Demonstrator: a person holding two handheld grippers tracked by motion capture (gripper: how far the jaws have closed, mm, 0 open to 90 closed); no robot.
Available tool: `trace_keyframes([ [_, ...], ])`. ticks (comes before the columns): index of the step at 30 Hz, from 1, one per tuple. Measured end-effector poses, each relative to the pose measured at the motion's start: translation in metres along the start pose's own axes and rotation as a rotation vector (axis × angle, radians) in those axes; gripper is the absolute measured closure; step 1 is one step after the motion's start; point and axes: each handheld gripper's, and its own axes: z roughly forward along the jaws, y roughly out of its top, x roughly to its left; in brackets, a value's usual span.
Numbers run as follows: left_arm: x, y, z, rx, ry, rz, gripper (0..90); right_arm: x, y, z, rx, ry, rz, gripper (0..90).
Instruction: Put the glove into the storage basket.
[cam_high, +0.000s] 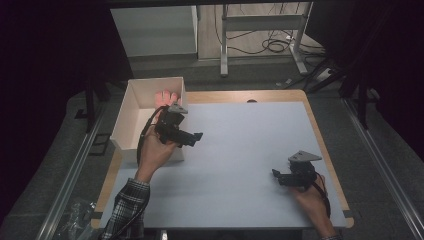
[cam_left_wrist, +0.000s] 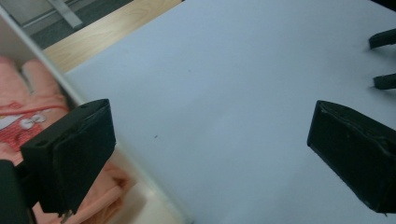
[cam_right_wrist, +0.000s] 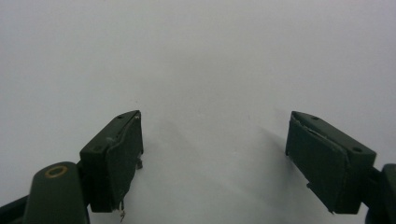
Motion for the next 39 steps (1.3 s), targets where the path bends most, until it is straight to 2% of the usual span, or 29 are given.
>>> trace_keyframes([
  [10,-0.032,-0.008,0.015,-0.019,-0.062,0.062,1.4,0.0,0.0,0.0,0.002,-0.001,-0.002,19.3],
  [13,-0.038,-0.011,0.018,-0.032,-0.085,0.061,1.4,0.0,0.0,0.0,0.001,-0.001,-0.003,19.3],
  [17,-0.046,-0.015,0.023,-0.033,-0.092,0.076,1.5,0.0,0.0,0.0,0.003,0.0,-0.004,19.3],
  [26,-0.06,-0.033,0.033,-0.03,-0.123,0.1,1.5,0.0,0.0,0.0,0.001,-0.001,-0.003,19.3],
  [39,-0.065,-0.072,0.057,-0.001,-0.159,0.086,1.4,0.001,0.0,0.0,0.001,-0.002,-0.005,19.3],
])
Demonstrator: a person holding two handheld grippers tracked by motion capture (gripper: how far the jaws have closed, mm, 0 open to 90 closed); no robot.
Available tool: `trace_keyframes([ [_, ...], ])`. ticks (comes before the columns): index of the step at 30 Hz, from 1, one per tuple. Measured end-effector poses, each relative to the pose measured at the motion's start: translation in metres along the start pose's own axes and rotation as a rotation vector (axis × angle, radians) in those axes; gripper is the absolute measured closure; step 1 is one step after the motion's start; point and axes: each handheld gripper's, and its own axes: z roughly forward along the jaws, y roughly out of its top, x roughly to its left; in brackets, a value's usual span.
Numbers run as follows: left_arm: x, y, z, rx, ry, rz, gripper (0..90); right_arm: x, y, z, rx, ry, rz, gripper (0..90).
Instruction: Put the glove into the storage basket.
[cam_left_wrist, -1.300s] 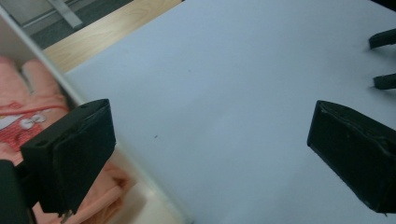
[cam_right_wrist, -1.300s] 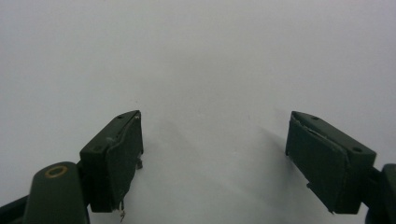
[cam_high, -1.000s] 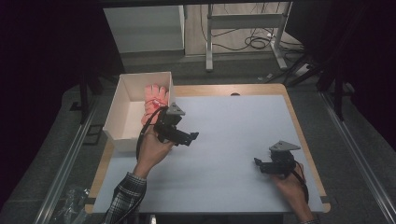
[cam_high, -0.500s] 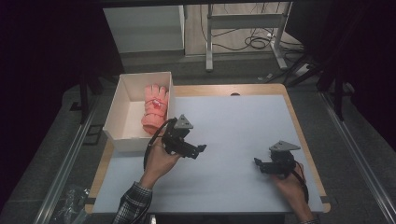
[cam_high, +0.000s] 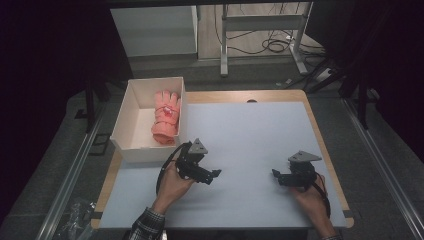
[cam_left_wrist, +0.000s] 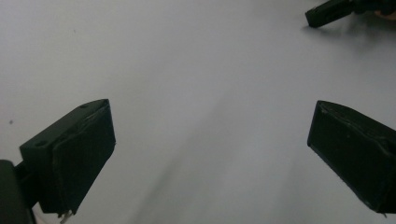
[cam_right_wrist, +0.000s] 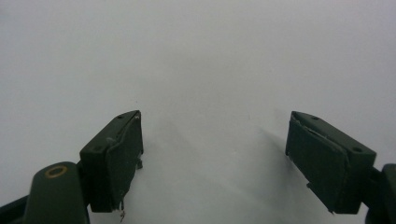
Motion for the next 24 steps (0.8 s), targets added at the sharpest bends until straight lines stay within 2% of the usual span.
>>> trace_keyframes([
  [9,0.002,-0.028,0.015,0.025,0.008,-0.02,1.4,0.0,0.0,0.0,0.0,0.0,-0.001,19.3],
  [16,0.004,-0.048,0.027,0.066,0.028,-0.029,1.0,0.0,0.0,0.0,0.0,0.0,-0.001,19.3],
  [19,0.002,-0.049,0.028,0.069,0.048,-0.015,0.8,0.0,0.0,0.0,0.0,0.0,-0.001,19.2],
  [24,0.002,-0.049,0.029,0.081,0.048,-0.013,0.2,0.0,0.0,0.0,0.0,-0.001,-0.001,19.2],
])
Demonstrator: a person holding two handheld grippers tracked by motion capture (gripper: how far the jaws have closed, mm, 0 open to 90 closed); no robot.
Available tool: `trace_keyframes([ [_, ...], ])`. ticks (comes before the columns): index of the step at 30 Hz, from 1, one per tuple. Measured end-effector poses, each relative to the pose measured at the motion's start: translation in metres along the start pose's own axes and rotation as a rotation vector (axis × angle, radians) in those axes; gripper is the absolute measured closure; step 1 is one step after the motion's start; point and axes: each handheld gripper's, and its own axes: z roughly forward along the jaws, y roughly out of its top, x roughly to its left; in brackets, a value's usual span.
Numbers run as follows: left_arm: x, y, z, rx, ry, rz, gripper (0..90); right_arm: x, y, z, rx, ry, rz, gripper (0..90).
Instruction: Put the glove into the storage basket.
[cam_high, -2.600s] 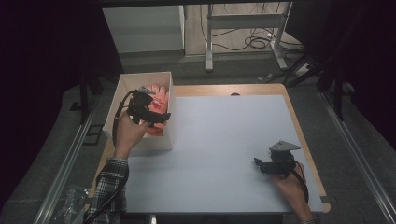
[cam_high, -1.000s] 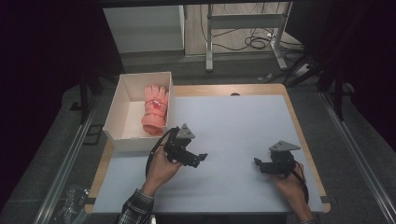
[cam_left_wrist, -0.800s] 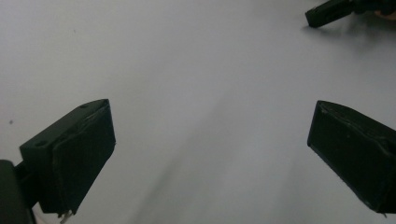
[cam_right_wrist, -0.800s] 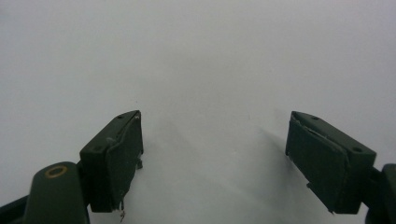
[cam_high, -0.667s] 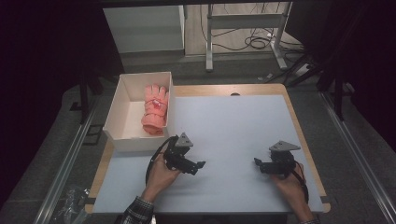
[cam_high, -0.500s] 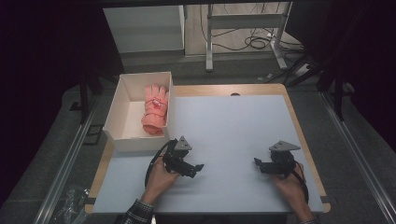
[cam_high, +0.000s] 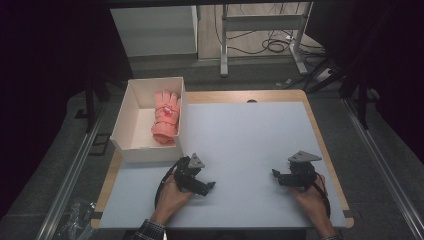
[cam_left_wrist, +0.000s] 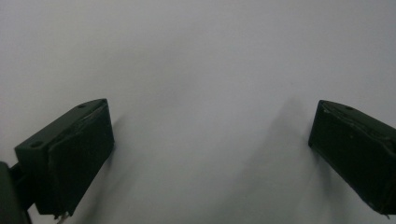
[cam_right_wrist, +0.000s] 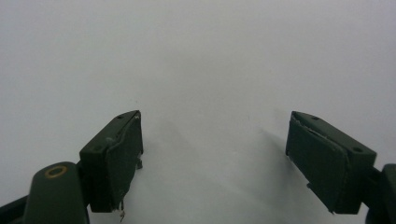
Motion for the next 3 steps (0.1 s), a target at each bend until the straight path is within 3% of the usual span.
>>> trace_keyframes([
  [3,-0.0002,0.0001,0.0,0.001,0.001,-0.002,0.1,-0.0002,-0.0001,0.0001,0.001,0.001,0.001,19.2],
])
